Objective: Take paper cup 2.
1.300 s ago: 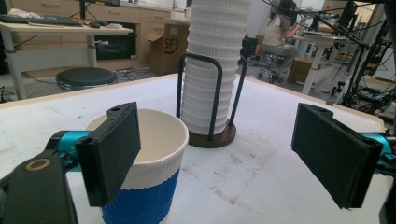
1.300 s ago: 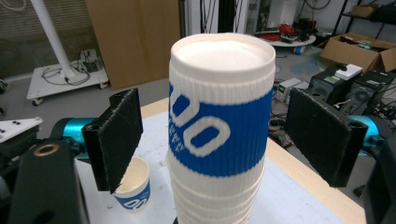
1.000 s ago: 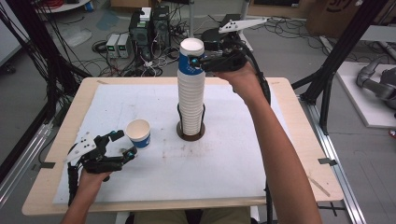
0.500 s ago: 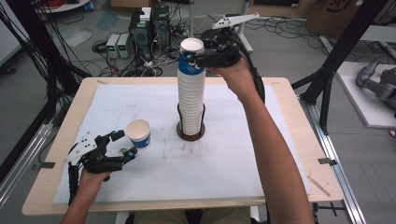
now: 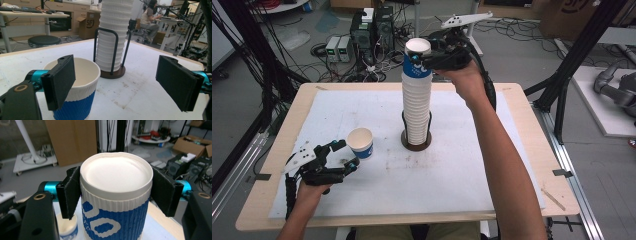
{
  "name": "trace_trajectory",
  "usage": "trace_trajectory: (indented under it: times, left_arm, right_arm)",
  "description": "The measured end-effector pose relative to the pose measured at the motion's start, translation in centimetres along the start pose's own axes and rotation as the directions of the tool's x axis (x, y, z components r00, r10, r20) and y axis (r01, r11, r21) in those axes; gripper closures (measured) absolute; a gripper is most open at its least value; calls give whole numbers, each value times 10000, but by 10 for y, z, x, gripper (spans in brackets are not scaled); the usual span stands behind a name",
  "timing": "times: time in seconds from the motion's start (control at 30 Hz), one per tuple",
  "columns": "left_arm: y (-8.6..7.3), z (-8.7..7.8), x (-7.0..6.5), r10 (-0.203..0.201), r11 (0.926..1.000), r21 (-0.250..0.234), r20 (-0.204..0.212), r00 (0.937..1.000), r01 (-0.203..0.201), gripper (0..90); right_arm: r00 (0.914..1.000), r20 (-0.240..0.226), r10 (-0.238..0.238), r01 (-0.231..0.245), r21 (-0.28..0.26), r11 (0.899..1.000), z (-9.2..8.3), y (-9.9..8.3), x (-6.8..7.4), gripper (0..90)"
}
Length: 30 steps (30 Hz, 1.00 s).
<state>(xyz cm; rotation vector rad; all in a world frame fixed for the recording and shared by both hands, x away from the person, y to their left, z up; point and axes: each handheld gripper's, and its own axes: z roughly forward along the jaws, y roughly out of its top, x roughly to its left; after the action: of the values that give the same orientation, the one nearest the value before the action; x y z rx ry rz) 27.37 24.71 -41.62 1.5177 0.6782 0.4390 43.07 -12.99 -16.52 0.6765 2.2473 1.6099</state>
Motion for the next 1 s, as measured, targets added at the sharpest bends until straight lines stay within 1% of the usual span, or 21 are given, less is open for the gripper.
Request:
trace_trajectory:
  times: [0.2, 0.4, 0.5, 0.87, 1.0]
  left_arm:
    - [0, 1, -1, -14, 10000, -10, 20, 10000, 14, 160]
    - [0, 2, -2, 18, 10000, 8, 113, 9999, -18, 160]
    - [1, 3, -3, 31, 10000, 22, 169, 9999, -31, 160]
    - [1, 5, -6, 24, 10000, -55, 306, 9995, -23, 160]
    - [2, 5, -6, 34, 10000, -69, 351, 9994, -32, 160]
  right_arm:
    - [9999, 121, 9, -2, -566, 9984, -13, 13, 1, 303]
    - [9997, 232, -35, 56, -915, 9958, -25, 22, 3, 303]
    - [9998, 200, 5, 18, -1183, 9930, -31, 26, 4, 303]
    - [9995, 174, -258, 284, -1751, 9841, -51, 34, 12, 306]
    - [9994, 132, -324, 345, -2042, 9783, -63, 35, 14, 307]
